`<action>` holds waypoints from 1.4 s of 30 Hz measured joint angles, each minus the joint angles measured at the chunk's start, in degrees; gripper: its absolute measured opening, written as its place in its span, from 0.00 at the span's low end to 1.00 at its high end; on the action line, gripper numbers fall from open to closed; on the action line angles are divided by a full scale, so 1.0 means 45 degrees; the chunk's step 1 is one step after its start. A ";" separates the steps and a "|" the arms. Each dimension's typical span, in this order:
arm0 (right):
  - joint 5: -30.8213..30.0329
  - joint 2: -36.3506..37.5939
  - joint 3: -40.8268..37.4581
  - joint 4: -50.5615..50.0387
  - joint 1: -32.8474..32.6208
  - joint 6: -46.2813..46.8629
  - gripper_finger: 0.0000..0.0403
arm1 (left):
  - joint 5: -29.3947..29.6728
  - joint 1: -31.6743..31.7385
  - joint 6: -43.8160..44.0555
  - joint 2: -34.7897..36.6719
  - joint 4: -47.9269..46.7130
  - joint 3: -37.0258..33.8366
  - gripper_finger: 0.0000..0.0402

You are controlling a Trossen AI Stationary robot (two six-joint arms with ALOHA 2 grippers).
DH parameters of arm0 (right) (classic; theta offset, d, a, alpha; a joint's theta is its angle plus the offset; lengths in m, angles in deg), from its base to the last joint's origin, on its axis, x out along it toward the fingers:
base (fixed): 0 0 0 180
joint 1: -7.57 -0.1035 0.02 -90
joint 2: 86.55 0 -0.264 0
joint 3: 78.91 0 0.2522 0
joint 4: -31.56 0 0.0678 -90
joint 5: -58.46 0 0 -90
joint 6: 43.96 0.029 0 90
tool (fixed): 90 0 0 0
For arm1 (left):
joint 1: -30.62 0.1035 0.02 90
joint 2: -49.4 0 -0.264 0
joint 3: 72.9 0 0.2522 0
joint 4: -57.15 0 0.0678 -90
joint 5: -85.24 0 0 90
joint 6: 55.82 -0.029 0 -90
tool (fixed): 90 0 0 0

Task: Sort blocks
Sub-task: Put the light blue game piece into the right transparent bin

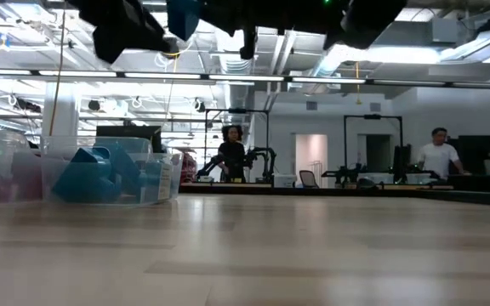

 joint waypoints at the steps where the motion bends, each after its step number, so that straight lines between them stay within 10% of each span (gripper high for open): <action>1: -0.0011 0.0000 0.0082 0.0010 0.0000 -0.0005 0.20 | 0.0288 -0.0087 -0.0527 0.0000 0.0454 0.0000 0.46; 6: -0.0031 0.0032 0.0153 0.0163 0.0028 -0.0044 0.20 | 0.1717 -0.0251 -0.3032 0.0000 0.2333 0.0125 0.46; 32: 0.1142 0.0913 0.0162 -0.0264 0.0742 0.1701 0.20 | 0.0598 0.1034 -0.8308 -0.0006 0.2423 0.3415 0.46; 42: 0.1148 0.0884 0.0153 -0.0480 0.0821 0.5317 0.20 | 0.0853 0.0887 -0.9294 -0.0005 0.2456 0.3434 0.27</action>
